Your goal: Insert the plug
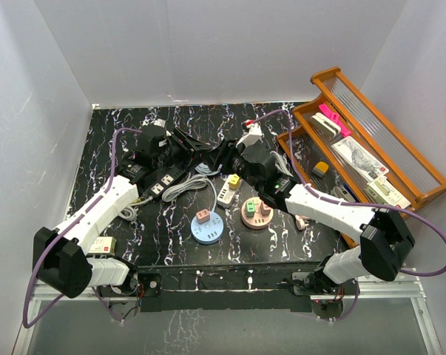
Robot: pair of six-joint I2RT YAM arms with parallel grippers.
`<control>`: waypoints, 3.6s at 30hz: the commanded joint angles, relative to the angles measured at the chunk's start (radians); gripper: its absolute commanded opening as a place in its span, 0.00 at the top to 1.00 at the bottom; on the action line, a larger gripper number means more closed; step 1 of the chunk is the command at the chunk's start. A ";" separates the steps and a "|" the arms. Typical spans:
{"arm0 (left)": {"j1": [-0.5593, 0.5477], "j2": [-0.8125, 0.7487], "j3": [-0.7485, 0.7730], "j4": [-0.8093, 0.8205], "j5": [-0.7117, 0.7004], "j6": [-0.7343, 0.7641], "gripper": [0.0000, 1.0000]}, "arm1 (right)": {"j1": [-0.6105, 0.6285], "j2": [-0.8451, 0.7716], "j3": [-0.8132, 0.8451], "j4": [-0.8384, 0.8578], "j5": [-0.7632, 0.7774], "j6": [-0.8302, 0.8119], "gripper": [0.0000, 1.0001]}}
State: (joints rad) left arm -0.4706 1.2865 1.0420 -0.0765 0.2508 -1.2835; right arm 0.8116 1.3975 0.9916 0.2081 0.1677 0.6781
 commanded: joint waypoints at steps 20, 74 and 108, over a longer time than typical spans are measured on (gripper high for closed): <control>0.143 -0.104 -0.073 0.402 0.317 0.185 0.03 | -0.174 -0.174 -0.067 0.212 -0.432 0.136 0.94; 0.170 -0.045 0.166 0.133 0.638 0.776 1.00 | -0.335 -0.176 -0.047 0.054 -0.665 0.216 0.26; 0.236 0.119 -0.050 -0.111 0.027 1.539 1.00 | -0.341 -0.283 -0.183 -0.114 -0.484 0.197 0.20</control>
State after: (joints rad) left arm -0.2684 1.3750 0.9878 -0.2455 0.2302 0.1963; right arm 0.4755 1.1225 0.8185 0.0452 -0.3305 0.8581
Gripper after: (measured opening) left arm 0.302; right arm 0.798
